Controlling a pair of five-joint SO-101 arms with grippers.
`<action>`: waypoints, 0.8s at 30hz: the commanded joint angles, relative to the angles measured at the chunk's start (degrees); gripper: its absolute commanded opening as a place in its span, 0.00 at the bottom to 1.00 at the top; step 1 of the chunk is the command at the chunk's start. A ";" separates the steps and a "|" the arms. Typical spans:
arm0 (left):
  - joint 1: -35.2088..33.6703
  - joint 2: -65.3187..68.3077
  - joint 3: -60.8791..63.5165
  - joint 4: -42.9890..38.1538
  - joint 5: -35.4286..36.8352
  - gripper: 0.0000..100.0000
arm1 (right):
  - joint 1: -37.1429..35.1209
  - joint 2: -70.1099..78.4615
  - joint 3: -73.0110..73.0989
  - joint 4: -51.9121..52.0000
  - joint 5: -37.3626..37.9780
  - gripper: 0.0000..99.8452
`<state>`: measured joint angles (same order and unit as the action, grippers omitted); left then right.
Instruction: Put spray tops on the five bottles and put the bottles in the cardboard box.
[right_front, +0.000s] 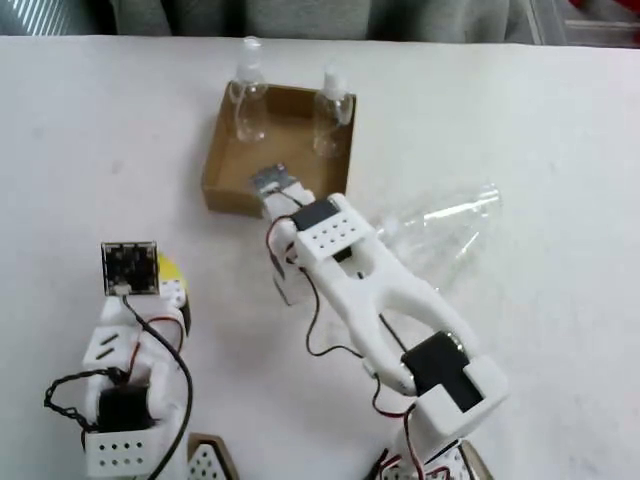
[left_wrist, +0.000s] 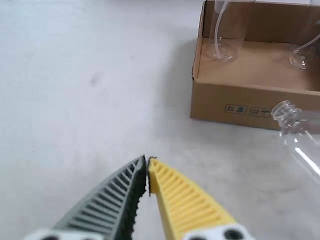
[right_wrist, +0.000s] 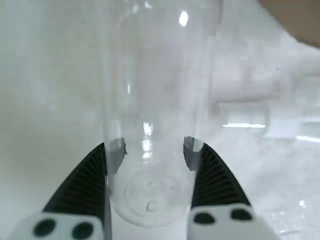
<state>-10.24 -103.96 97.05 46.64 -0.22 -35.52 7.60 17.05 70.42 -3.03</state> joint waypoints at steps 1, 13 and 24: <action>0.57 -0.75 -0.09 0.09 -0.35 0.03 | 1.63 -3.12 -1.05 0.66 -6.33 0.02; 0.66 -0.75 -0.09 0.00 -0.35 0.03 | -2.51 -2.86 3.43 -4.18 -19.60 0.02; 0.66 -0.75 -0.09 0.00 -0.35 0.03 | -5.23 -1.54 6.07 -8.40 -17.32 0.02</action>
<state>-10.24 -103.96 97.05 46.64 -0.22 -39.38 7.52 22.86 64.79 -21.32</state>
